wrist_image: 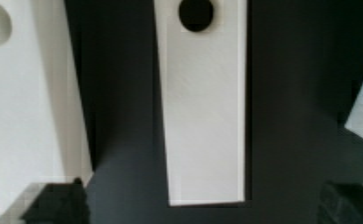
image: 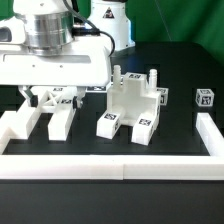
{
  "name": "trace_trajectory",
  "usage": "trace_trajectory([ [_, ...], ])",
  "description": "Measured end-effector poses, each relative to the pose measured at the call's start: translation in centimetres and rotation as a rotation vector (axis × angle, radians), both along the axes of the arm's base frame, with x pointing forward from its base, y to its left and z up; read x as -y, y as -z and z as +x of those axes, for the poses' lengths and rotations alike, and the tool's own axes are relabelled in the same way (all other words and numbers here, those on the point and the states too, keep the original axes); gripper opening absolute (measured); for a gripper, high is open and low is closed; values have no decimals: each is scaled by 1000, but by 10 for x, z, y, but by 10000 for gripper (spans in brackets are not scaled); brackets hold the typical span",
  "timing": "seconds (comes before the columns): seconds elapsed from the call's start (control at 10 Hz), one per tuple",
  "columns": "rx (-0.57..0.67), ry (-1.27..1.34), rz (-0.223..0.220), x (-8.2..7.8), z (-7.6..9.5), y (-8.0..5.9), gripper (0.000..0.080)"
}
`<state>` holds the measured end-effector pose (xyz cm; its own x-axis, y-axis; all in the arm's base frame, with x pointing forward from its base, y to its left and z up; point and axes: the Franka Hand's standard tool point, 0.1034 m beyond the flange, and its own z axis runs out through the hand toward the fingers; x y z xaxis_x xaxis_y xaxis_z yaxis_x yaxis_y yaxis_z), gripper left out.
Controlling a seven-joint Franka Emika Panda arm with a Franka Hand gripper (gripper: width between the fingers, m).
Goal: Assemble chair
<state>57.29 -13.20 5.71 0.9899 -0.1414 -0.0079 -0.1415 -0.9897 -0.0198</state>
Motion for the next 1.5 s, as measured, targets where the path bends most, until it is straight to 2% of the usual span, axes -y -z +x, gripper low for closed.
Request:
trace_trajectory([
  [0.3,-2,0,0,0,-1,1,649],
  [0.7,-11,-70,-9,2,-7,16,649],
  [0.9,-11,-64,-16,-4,-9,27,649],
  [1.3,-10,-64,-17,-2,-8,26,649],
  [1.5,-19,-64,-18,-2,-11,33,649],
])
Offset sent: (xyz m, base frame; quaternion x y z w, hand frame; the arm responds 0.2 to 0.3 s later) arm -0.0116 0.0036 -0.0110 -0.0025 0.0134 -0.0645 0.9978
